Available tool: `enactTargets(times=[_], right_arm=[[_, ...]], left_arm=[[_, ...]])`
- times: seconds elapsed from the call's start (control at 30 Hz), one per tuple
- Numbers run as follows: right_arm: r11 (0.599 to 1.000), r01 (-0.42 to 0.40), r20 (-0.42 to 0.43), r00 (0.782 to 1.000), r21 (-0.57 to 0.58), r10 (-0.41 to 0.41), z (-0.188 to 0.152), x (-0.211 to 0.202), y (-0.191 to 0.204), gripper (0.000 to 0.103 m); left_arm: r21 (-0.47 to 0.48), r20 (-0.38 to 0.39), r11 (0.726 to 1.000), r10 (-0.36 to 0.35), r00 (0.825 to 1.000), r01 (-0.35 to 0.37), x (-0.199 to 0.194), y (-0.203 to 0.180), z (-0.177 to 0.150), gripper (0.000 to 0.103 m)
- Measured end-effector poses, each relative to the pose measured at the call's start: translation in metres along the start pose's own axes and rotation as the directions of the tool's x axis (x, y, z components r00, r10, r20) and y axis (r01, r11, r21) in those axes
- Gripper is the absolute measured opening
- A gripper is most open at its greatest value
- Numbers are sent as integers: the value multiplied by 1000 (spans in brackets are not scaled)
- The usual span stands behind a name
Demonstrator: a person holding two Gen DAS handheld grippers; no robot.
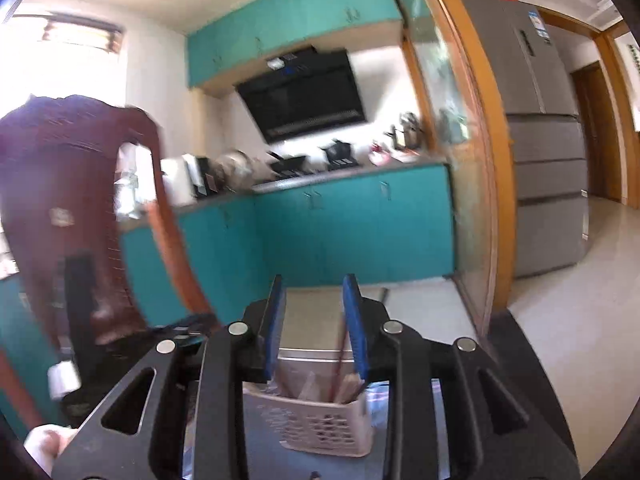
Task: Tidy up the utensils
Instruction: 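Open both tools to drop the chopsticks into the white holder, then lower the right tool to the dark and light chopsticks on the cloth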
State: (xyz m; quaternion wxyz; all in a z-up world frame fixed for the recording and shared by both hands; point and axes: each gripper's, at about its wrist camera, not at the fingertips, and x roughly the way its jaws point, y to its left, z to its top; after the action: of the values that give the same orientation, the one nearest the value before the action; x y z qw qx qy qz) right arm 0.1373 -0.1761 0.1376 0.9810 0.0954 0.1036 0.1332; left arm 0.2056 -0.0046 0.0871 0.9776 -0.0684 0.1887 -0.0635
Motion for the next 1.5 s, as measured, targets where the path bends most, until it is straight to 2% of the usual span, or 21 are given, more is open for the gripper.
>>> enactTargets(times=[0.07,0.13,0.2,0.23,0.27,0.3,0.37,0.4,0.47,0.57,0.63,0.73,0.77,0.8,0.87,1.03,1.13,1.27,1.33,1.4,1.5], right_arm=[[999,-48,-21,999,-8,48,-5,-11,6,29],[996,-84,-71,994,-10,83,-25,-16,9,29],[996,-88,-161,984,-30,82,-57,-9,12,29],[996,-63,-247,968,-57,47,-81,3,13,29],[998,-30,-353,935,-62,7,-107,19,10,29],[999,-6,-447,894,-46,-15,-126,35,7,30],[999,30,-616,787,-18,-35,-160,64,0,29],[998,54,-664,745,-29,-59,-174,75,-3,29],[994,83,-704,702,-69,-107,-190,87,-3,29],[994,82,-746,657,-69,-106,-202,97,2,29],[992,77,-761,637,-97,-123,-210,103,11,29],[993,71,-784,610,-93,-117,-222,109,23,30],[990,75,-772,621,-118,-138,-223,109,27,29],[988,71,-768,621,-140,-154,-225,110,32,29],[989,77,-764,628,-129,-148,-225,112,34,16],[994,94,-764,638,-47,-97,-226,109,26,12],[995,94,-745,665,13,-53,-217,101,21,12],[985,104,-685,728,139,20,-198,81,9,12],[974,126,-670,742,190,35,-197,73,0,13],[966,154,-676,736,209,29,-200,71,-12,13],[964,200,-699,714,178,-19,-203,77,-13,13]], left_arm=[[-8,28,1000,4,1000,-4,-13,2,-2,29],[-30,62,999,37,997,-36,-31,9,-12,31],[-60,80,995,78,994,-73,-44,17,-29,35],[-70,79,993,96,992,-91,-49,21,-40,37],[-76,69,991,117,991,-111,-50,25,-51,42],[-75,38,987,148,988,-145,-50,30,-69,45],[-81,-48,973,215,975,-218,-46,40,-98,45],[-92,-82,969,224,971,-231,-45,44,-106,45],[-146,-157,961,211,965,-234,-44,57,-118,45],[-145,-162,957,227,960,-251,-48,65,-119,45],[-123,-154,957,242,958,-261,-51,65,-118,47],[-101,-152,965,227,962,-244,-57,62,-120,50],[-93,-152,966,227,962,-243,-56,58,-116,51],[-79,-151,967,229,962,-243,-57,56,-117,52],[-65,-153,968,229,961,-241,-54,51,-116,52],[-51,-169,970,227,959,-238,-49,49,-117,52],[-51,-172,969,228,958,-240,-50,49,-117,53],[-42,-182,970,227,957,-239,-47,46,-120,55],[-36,-190,971,226,956,-237,-44,45,-122,56],[-26,-199,972,224,954,-234,-41,43,-124,56],[-20,-203,973,223,953,-232,-40,41,-126,60]])
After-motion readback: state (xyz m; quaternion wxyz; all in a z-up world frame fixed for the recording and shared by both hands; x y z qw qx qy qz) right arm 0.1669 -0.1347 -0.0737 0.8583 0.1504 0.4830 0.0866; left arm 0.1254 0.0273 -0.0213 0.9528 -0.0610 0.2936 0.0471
